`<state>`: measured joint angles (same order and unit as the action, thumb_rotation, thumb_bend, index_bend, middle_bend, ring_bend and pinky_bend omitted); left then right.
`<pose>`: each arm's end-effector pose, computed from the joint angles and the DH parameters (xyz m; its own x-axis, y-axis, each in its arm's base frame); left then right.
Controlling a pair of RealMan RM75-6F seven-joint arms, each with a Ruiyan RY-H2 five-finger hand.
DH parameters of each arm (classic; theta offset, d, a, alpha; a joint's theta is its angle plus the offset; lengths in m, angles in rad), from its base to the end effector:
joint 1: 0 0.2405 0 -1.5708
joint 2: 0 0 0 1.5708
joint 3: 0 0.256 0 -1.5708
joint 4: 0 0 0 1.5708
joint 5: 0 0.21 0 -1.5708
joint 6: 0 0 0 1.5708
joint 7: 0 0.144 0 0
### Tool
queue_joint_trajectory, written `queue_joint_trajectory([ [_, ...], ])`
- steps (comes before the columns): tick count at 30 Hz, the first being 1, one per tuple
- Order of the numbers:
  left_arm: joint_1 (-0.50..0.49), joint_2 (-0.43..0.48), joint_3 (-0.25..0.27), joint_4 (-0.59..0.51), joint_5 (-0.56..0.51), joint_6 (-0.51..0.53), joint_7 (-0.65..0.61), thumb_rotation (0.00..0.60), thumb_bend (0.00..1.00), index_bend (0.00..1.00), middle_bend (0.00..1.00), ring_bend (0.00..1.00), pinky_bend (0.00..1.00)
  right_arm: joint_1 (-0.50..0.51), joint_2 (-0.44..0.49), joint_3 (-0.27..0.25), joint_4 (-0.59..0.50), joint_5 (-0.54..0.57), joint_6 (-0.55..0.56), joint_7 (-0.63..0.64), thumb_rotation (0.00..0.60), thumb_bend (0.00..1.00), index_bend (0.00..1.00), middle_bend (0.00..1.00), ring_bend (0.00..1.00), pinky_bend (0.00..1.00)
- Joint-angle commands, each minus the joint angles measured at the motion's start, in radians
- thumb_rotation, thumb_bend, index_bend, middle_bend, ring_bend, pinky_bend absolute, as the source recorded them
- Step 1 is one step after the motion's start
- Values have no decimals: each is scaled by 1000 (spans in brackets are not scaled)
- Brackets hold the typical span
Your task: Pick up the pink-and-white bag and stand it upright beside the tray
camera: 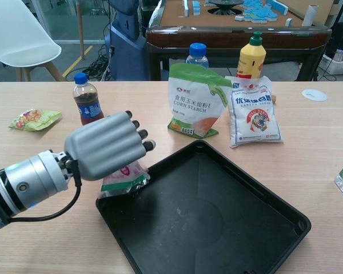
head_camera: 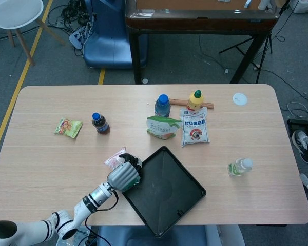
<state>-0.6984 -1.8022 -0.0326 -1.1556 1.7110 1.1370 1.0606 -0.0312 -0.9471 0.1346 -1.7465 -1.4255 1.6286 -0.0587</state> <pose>-0.1272 0.2865 -0.0833 0.7851 -0.5550 0.2750 -0.0414 -0.4901 -0.8707 -0.3068 -0.1586 0.2342 0.4879 0.1662 0.8569 -0.8709 0.1584 0.4652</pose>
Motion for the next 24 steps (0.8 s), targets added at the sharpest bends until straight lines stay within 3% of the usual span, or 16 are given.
queue_joint_trajectory([
  [1, -18, 22, -23, -5, -35, -18, -144, 600, 246, 347, 507, 498, 534, 1, -1, 1, 1, 1, -2, 0, 600, 149, 164, 207, 111, 122],
  [5, -25, 38, -40, -18, -64, -23, -283, 600, 246, 350, 509, 498, 536, 7, -4, 2, 2, 1, -10, -3, 600, 149, 164, 207, 111, 122],
  [16, -10, 122, -155, -146, -295, -111, -615, 600, 246, 358, 509, 494, 551, 18, -13, 6, 5, 9, -26, -6, 600, 149, 164, 207, 111, 122],
  [24, -11, 204, -160, -206, -411, -253, -832, 600, 246, 351, 509, 488, 550, 21, -19, 5, 10, 12, -34, 2, 600, 149, 164, 207, 111, 122],
])
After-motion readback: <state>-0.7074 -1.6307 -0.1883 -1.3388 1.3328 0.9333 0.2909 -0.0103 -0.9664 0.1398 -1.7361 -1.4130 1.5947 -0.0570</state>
